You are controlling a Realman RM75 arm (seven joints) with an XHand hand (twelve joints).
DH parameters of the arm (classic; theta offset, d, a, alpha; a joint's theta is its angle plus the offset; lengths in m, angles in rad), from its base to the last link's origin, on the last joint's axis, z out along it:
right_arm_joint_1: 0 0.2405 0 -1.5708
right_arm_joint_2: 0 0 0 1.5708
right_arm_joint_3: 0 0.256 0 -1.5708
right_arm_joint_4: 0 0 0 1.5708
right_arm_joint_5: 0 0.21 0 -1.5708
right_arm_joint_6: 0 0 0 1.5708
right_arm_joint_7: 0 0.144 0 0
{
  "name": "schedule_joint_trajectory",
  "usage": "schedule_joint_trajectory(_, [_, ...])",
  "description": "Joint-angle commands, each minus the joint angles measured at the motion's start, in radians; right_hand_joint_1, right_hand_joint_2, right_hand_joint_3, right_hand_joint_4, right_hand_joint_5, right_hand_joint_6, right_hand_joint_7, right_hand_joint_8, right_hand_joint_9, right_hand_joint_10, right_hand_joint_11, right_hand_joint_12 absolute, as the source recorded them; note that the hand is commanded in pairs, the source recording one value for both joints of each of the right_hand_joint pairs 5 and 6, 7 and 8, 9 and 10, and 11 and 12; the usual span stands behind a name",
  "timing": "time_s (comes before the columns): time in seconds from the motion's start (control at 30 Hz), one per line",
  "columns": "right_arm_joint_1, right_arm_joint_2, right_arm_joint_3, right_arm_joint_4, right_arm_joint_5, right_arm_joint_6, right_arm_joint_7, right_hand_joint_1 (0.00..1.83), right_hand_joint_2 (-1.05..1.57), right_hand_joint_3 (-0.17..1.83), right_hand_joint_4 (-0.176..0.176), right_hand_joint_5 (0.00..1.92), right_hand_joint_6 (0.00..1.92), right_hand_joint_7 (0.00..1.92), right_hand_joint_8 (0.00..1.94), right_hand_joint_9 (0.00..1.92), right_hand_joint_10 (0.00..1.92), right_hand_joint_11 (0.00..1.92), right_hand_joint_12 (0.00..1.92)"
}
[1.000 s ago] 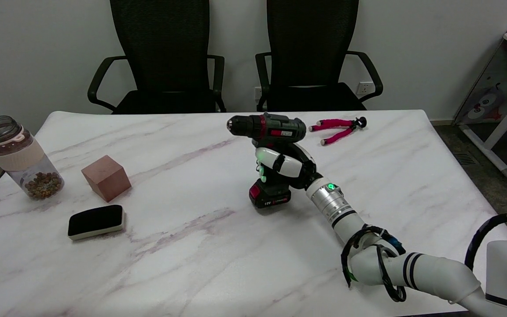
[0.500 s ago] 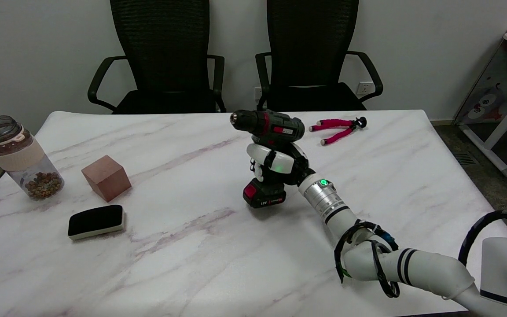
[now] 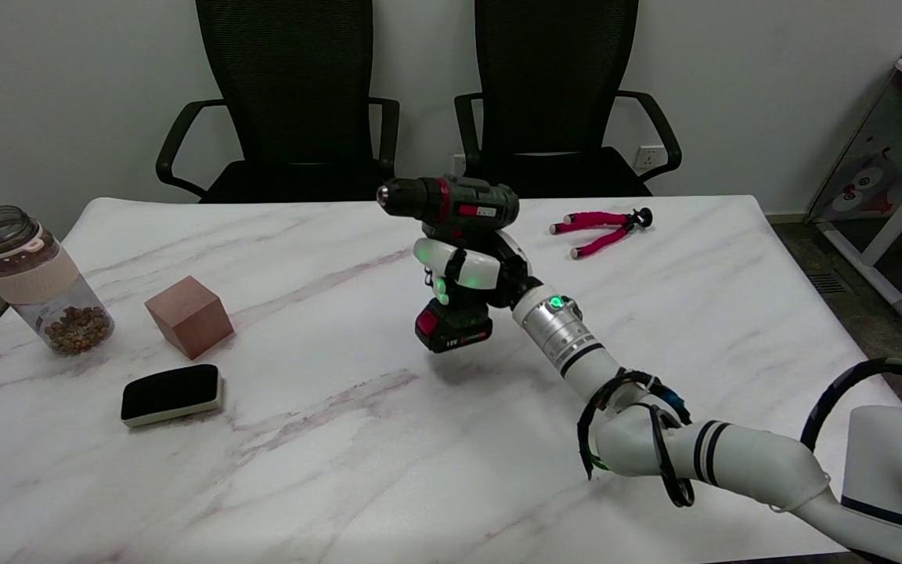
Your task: Pick up the power screwdriver.
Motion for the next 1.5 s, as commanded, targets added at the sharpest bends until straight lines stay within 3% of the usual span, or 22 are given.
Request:
schedule_joint_trajectory(0.03, [0.103,0.012,0.054,-0.072,0.004,-0.032,-0.173,0.90,1.19,0.96,0.176,1.92,1.92,1.92,1.92,1.92,1.92,1.92,1.92])
schedule_joint_trajectory(1.23, [0.272,0.032,0.156,-0.121,0.009,-0.123,-0.295,0.90,1.22,1.02,0.176,1.92,1.92,1.92,1.92,1.92,1.92,1.92,1.92])
schedule_joint_trajectory(1.5, [0.232,0.012,0.136,-0.151,0.122,-0.122,-0.390,0.89,1.19,1.06,0.176,1.92,1.92,1.92,1.92,1.92,1.92,1.92,1.92])
